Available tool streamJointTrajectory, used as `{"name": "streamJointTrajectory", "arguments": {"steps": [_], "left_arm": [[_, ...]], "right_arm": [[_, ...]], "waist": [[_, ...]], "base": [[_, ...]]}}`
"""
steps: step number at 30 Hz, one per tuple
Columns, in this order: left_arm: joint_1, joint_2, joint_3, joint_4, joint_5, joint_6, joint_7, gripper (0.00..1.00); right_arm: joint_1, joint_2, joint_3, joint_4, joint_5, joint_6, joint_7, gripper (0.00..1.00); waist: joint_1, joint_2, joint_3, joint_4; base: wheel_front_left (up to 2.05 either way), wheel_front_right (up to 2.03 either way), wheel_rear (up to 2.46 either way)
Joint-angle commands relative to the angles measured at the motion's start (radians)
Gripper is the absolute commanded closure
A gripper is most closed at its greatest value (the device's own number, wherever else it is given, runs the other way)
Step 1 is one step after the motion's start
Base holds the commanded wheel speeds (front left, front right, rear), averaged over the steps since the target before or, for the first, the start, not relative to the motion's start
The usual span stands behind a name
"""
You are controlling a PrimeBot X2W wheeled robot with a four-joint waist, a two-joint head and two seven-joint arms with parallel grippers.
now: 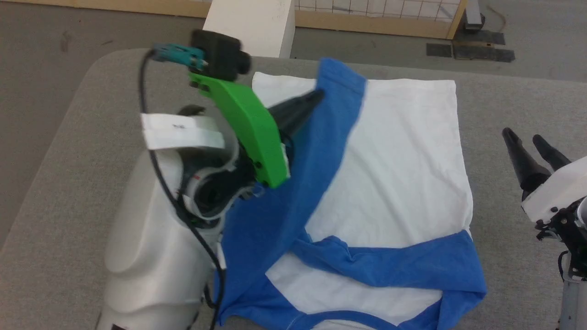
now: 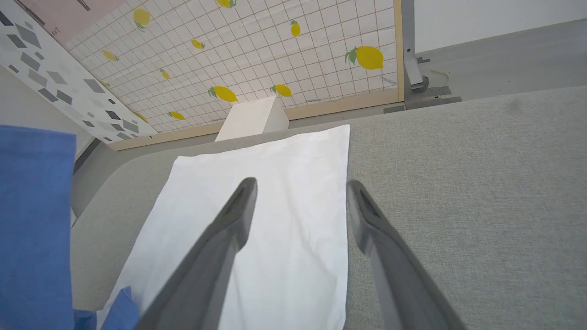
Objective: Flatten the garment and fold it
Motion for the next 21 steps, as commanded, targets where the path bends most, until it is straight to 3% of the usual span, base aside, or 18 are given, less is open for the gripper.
{"name": "streamJointTrajectory", "arguments": {"steps": [1,12,20,21], "left_arm": [[0.025,-0.016,-0.043,-0.001,-0.02,-0.007,-0.003,1.0],[0.044,-0.03,-0.451,0.232,-0.13,-0.012,-0.08,1.0],[0.048,-0.03,-0.614,0.395,-0.168,-0.013,-0.085,1.0],[0.047,-0.03,-0.625,0.41,-0.174,-0.012,-0.093,0.87]], "right_arm": [[0.015,0.004,0.002,0.004,0.001,-0.001,0.0,0.0],[0.008,0.011,0.007,0.011,0.009,-0.001,0.0,0.0],[0.016,0.008,0.003,0.015,0.013,-0.001,-0.004,0.0],[0.018,0.007,0.004,0.017,0.014,-0.001,-0.005,0.0]], "waist": [[0.0001,0.0,-0.01,-0.019],[0.0001,0.0,0.021,-0.115],[0.0001,0.0,0.039,-0.145],[0.0001,0.0,0.039,-0.147]], "base": [[0.0,0.0,0.0],[0.0,0.0,0.0],[0.0,0.0,0.0],[0.0,0.0,0.0]]}}
